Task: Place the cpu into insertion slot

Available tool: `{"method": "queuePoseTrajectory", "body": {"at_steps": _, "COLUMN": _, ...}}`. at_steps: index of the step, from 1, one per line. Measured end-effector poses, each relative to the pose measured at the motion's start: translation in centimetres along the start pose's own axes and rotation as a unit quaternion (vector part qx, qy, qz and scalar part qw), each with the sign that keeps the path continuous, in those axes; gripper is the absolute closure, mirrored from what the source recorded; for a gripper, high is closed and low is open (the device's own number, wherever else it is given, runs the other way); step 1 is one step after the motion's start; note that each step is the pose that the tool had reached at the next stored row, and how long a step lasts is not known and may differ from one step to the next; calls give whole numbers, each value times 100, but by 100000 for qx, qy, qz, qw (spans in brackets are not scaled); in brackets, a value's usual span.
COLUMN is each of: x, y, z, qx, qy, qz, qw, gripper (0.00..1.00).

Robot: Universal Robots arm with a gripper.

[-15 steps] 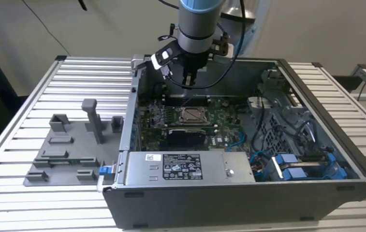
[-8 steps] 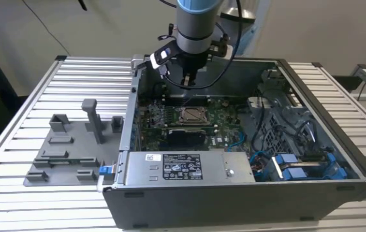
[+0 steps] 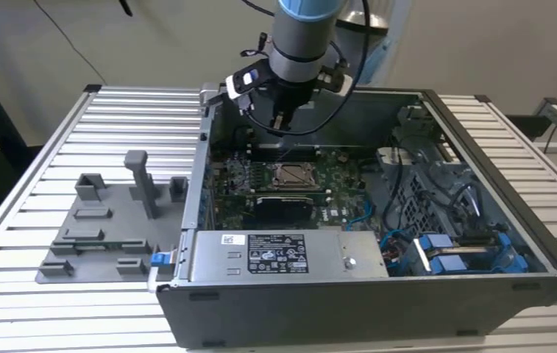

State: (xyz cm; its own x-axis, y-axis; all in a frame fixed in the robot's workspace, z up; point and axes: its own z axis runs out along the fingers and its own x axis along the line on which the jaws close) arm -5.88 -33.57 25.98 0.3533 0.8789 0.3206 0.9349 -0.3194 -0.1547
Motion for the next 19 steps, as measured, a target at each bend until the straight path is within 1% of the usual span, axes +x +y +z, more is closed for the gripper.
{"method": "queuePoseTrajectory", "body": {"at_steps": 1, "x": -2, "y": 1, "z": 7, "qx": 255, "qy": -87, "qz": 262, "qw": 99999, "gripper": 89}}
{"method": "queuePoseTrajectory", "body": {"at_steps": 2, "x": -4, "y": 2, "z": 13, "qx": 430, "qy": -146, "qz": 584, "qw": 99997, "gripper": 89}}
{"method": "queuePoseTrajectory", "body": {"at_steps": 3, "x": -7, "y": 3, "z": 20, "qx": 518, "qy": -156, "qz": 1091, "qw": 99993, "gripper": 89}}
{"method": "queuePoseTrajectory", "body": {"at_steps": 6, "x": -13, "y": 7, "z": 41, "qx": 364, "qy": -45, "qz": 2785, "qw": 99961, "gripper": 89}}
{"method": "queuePoseTrajectory", "body": {"at_steps": 8, "x": -25, "y": 10, "z": 73, "qx": 255, "qy": 16, "qz": 3277, "qw": 99946, "gripper": 89}}
{"method": "queuePoseTrajectory", "body": {"at_steps": 11, "x": -49, "y": 9, "z": 123, "qx": 235, "qy": 27, "qz": 3332, "qw": 99944, "gripper": 89}}
{"method": "queuePoseTrajectory", "body": {"at_steps": 16, "x": -92, "y": -17, "z": 208, "qx": 247, "qy": 30, "qz": 3535, "qw": 99937, "gripper": 89}}
{"method": "queuePoseTrajectory", "body": {"at_steps": 17, "x": -96, "y": -15, "z": 220, "qx": 300, "qy": 2, "qz": 3560, "qw": 99936, "gripper": 89}}
{"method": "queuePoseTrajectory", "body": {"at_steps": 19, "x": -97, "y": -15, "z": 220, "qx": 314, "qy": -29, "qz": 3573, "qw": 99936, "gripper": 89}}
